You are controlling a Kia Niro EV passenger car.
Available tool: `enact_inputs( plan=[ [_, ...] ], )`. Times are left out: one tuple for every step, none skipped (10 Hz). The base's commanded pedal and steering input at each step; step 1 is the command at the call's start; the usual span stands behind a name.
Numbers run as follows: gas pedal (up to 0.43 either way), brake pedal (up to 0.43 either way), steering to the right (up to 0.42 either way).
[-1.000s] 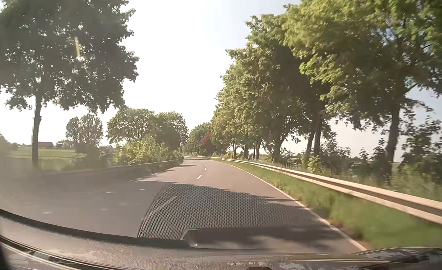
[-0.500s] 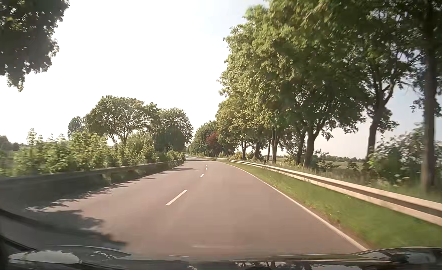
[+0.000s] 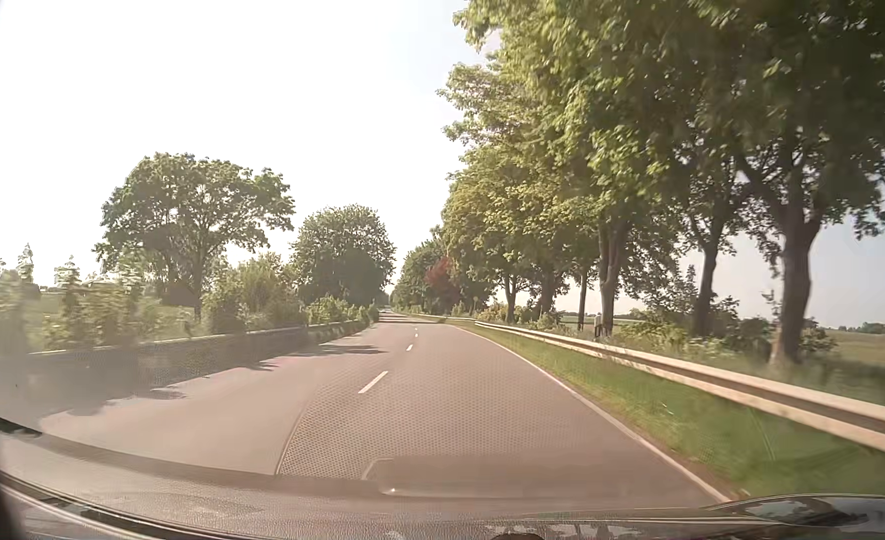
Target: Follow the waypoints while adhering to traffic rules and regulations
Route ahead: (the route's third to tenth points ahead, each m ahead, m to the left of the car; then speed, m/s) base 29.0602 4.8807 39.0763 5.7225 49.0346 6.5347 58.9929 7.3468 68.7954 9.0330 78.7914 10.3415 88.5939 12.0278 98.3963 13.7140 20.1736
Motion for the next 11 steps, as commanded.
enact_inputs(
  plan=[
    [0.240, 0.000, -0.013],
    [0.240, 0.000, -0.012],
    [0.240, 0.000, -0.011],
    [0.240, 0.000, -0.011],
    [0.240, 0.000, -0.011],
    [0.240, 0.000, -0.011],
    [0.240, 0.000, -0.011],
    [0.240, 0.000, -0.011],
    [0.240, 0.000, -0.011],
    [0.240, 0.000, -0.010],
    [0.240, 0.000, -0.011]
  ],
)
